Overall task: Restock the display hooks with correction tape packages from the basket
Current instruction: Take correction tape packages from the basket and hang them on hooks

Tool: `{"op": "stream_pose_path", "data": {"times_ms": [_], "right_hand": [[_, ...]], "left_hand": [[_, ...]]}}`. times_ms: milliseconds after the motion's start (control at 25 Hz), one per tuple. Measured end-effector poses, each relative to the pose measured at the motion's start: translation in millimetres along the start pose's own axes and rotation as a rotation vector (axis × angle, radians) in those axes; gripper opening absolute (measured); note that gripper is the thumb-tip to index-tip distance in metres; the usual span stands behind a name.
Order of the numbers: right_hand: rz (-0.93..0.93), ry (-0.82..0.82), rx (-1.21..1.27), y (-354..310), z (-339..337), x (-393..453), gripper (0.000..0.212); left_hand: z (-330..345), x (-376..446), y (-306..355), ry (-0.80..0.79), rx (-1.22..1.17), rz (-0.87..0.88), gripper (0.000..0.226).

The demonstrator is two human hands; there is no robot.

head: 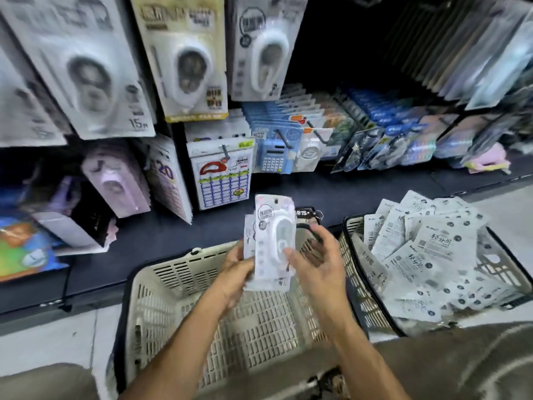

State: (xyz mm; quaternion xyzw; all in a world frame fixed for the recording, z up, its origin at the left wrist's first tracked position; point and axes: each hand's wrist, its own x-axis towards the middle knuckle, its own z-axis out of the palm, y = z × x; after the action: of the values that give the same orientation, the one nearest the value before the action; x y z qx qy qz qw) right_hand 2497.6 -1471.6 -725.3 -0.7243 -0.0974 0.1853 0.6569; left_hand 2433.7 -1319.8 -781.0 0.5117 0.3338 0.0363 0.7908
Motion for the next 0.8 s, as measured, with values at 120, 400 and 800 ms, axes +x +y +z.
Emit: {"op": "stream_pose_path", "data": {"times_ms": [120,400,800], "right_hand": [[0.115,-0.070,0.185,-62,1,15,0.031],[-0.072,-0.217,0.521,-188,-2,44,0.049],[-0.316,-0.075,0.324,-223,6,82,0.017]], "left_hand": [[26,-23,81,0.021,0.053,0.234,0.042],[43,-101,246,0.040,0.340,0.584,0.044],[-12,-119,282,0.223,0.119,0.652,0.054]]}}
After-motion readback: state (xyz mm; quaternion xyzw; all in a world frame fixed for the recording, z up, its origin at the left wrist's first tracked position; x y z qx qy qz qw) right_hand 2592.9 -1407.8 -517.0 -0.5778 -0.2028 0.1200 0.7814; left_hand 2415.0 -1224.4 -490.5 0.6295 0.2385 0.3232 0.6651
